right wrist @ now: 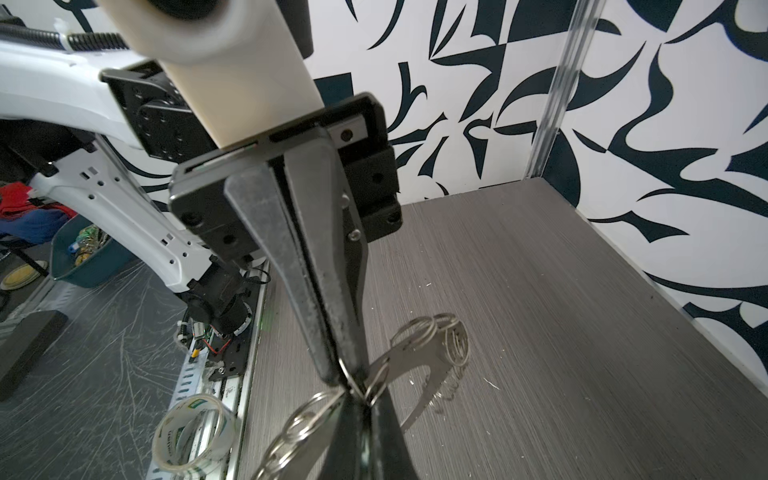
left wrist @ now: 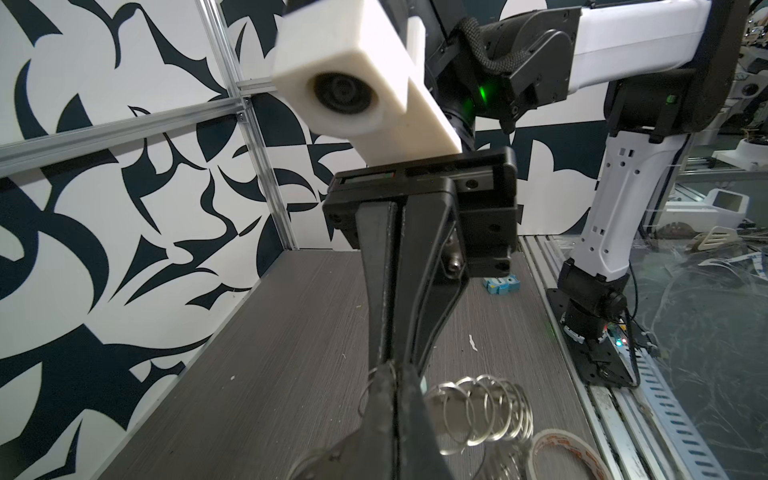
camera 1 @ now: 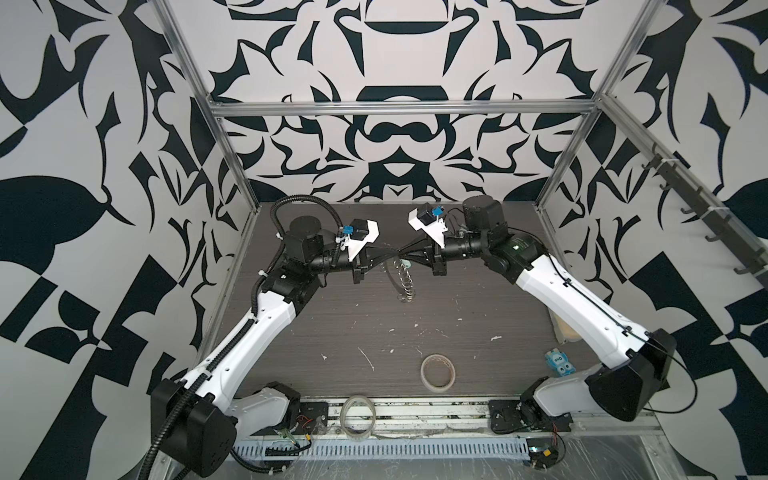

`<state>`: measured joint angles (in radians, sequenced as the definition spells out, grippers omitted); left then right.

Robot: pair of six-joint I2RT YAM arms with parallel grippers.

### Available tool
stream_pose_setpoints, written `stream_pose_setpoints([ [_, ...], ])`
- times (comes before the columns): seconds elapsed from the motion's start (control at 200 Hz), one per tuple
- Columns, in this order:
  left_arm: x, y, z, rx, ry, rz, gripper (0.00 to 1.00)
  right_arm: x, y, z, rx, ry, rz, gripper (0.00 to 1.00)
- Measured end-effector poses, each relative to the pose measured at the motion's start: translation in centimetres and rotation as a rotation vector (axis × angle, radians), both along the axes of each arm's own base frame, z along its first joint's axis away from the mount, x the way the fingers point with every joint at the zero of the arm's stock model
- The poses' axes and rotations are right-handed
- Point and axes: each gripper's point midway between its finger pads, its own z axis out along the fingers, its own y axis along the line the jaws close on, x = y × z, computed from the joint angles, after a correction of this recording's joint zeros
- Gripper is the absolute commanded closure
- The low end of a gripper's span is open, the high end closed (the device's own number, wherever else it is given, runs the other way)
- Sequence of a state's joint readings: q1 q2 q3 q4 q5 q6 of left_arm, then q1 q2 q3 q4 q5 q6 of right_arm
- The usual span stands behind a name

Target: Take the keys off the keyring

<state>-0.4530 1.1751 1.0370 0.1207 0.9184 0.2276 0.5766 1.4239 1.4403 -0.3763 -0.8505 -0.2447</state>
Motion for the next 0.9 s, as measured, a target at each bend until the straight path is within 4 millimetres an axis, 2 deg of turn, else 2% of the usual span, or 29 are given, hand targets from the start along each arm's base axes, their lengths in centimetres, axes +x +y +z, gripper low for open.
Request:
stream_pose_setpoints([
  [0.07, -0.2, 0.0, -0.1, 0.01, 0.01, -0.009, 1.0, -0.1, -0.1, 0.0, -0.003, -0.01, 0.0, 0.79],
  [0.285, -0.7, -0.2, -0.4, 0.019, 0.035, -0.03, 1.0, 0.1, -0.5, -0.1, -0.014, -0.035, -0.025, 0.64],
  [0.505, -1.1, -0.2, -0.4, 0.015, 0.052, -0.056, 1.0, -0.2, -0.9, 0.2, -0.009, -0.081, -0.031, 0.55],
  [0.665, -1.2, 0.0, -0.6, 0.014, 0.085, -0.074, 1.0, -0.5, -1.8, 1.3, 0.021, -0.161, -0.046, 0.5],
  [0.9, -1.1, 0.3, -0.8, 0.012, 0.152, -0.102, 1.0, -1.7, -3.4, 1.6, 0.057, -0.351, -0.074, 0.49],
])
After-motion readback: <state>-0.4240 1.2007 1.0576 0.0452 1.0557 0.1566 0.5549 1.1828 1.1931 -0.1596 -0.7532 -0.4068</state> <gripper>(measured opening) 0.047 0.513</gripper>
